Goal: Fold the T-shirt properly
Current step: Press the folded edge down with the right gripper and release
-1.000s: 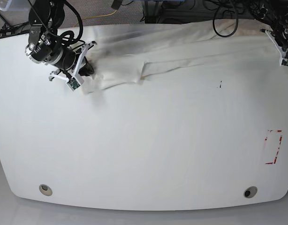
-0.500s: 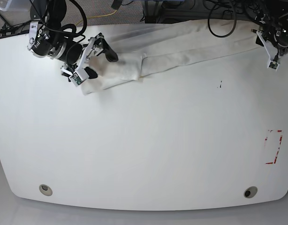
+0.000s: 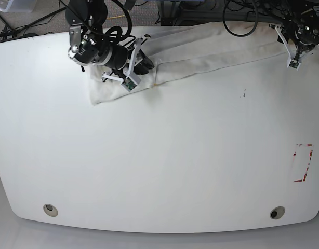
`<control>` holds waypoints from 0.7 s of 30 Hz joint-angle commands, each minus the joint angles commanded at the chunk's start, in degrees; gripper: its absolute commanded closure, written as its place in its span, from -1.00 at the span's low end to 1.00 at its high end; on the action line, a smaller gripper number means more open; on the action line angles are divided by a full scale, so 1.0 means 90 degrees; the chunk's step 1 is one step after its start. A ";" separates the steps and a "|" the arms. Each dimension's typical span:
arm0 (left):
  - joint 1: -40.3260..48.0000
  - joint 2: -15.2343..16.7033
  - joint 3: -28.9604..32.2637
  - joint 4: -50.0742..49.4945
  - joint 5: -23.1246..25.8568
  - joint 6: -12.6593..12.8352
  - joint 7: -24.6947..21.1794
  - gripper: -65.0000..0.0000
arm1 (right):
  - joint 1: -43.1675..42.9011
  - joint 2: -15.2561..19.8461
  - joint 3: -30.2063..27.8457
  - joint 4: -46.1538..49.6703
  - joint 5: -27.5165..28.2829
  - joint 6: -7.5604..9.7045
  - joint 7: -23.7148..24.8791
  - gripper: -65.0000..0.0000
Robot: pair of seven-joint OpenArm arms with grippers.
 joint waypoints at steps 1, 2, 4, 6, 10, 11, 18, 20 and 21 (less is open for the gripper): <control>0.0000 -0.0010 0.0000 -0.0088 0.0000 0.0000 0.0000 0.48 | 0.0000 -0.0020 0.0000 -0.0078 -0.0166 0.0000 0.0039 0.65; -0.0010 -0.0020 0.0010 -0.0166 0.0000 0.0000 0.0000 0.47 | 0.0000 -0.0020 0.0000 -0.0156 -0.0254 0.0000 0.0098 0.66; -0.0098 -0.0029 0.0010 -0.0400 0.0000 0.0000 -0.0039 0.48 | 0.0020 0.0000 0.0010 -0.0440 -0.0274 0.0000 0.0264 0.66; -0.0215 -0.0039 0.0010 -0.0625 0.0049 0.0000 -0.0244 0.48 | 0.0049 0.0029 0.0020 -0.0772 -0.0283 0.0000 0.0469 0.66; -0.0391 -0.0127 0.0215 -0.1211 0.0049 0.0000 -0.0703 0.47 | 0.0186 0.0244 0.0029 -0.1250 -0.0274 0.0000 0.0742 0.66; -0.0449 -0.0274 0.0342 -0.1387 0.0049 0.0000 -0.0752 0.47 | 0.0205 0.0254 0.0029 -0.1328 -0.0283 0.0000 0.0781 0.66; -0.1182 -0.0547 0.0547 -0.2022 0.0059 0.0000 -0.0762 0.47 | 0.0586 0.0254 0.0674 -0.1856 -0.0293 0.0000 0.0869 0.66; -0.1407 -0.0547 0.0557 -0.2061 0.0186 0.0000 -0.0713 0.47 | 0.0742 0.0254 0.0801 -0.1944 -0.0332 0.0000 0.0869 0.66; -0.1465 -0.0547 0.0557 -0.2032 0.0313 0.0000 -0.0703 0.47 | 0.0801 0.0274 0.0830 -0.1944 -0.0342 0.0000 0.0869 0.66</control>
